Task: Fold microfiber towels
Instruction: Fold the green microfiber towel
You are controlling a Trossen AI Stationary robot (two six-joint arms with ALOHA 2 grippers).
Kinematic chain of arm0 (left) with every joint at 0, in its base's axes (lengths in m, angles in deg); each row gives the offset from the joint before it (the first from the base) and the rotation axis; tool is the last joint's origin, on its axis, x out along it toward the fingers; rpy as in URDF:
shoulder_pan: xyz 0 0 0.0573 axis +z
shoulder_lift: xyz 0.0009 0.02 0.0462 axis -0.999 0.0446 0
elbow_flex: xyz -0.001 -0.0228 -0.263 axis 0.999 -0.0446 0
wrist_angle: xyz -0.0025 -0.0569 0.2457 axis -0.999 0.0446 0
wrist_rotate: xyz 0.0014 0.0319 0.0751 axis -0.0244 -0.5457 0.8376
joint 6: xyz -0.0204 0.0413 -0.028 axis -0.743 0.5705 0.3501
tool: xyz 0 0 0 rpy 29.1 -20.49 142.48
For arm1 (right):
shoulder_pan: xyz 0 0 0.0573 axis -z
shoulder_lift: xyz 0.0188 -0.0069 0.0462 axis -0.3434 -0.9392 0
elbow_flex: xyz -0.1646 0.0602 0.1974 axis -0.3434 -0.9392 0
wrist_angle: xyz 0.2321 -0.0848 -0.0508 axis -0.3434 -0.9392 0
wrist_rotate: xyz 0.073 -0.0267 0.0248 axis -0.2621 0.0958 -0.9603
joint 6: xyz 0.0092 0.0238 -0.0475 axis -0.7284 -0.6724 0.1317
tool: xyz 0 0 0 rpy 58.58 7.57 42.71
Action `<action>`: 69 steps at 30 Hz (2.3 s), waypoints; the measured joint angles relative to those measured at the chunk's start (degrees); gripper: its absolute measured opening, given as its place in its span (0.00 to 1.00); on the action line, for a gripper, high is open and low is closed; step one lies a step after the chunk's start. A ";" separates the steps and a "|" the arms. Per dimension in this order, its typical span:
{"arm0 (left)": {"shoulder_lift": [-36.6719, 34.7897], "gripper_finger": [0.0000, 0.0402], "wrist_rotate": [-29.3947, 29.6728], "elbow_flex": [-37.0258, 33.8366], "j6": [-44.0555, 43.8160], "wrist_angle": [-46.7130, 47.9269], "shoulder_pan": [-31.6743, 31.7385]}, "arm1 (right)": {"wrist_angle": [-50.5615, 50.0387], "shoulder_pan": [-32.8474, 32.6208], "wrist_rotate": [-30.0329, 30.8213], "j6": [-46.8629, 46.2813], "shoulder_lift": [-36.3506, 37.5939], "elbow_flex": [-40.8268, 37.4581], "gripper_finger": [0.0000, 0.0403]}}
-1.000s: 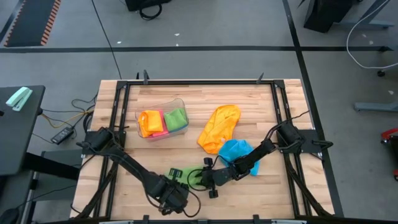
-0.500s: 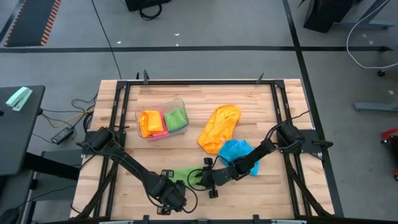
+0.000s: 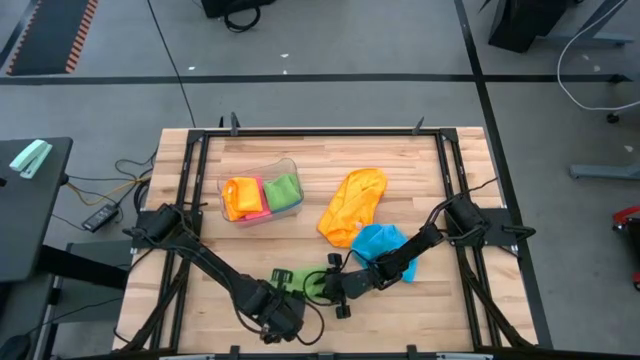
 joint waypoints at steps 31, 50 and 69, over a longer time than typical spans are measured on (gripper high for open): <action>2.05 0.03 -18.24 1.78 -0.01 1.32 -0.59 | 0.27 0.02 -0.01 0.01 -0.02 0.00 0.42; 1.62 0.03 16.22 3.08 8.42 5.08 0.20 | 0.41 0.02 -0.02 0.04 -0.02 -0.02 0.42; 1.73 0.03 -7.70 -3.12 -0.70 5.44 0.55 | 0.45 0.00 -0.02 0.02 -0.02 0.00 0.42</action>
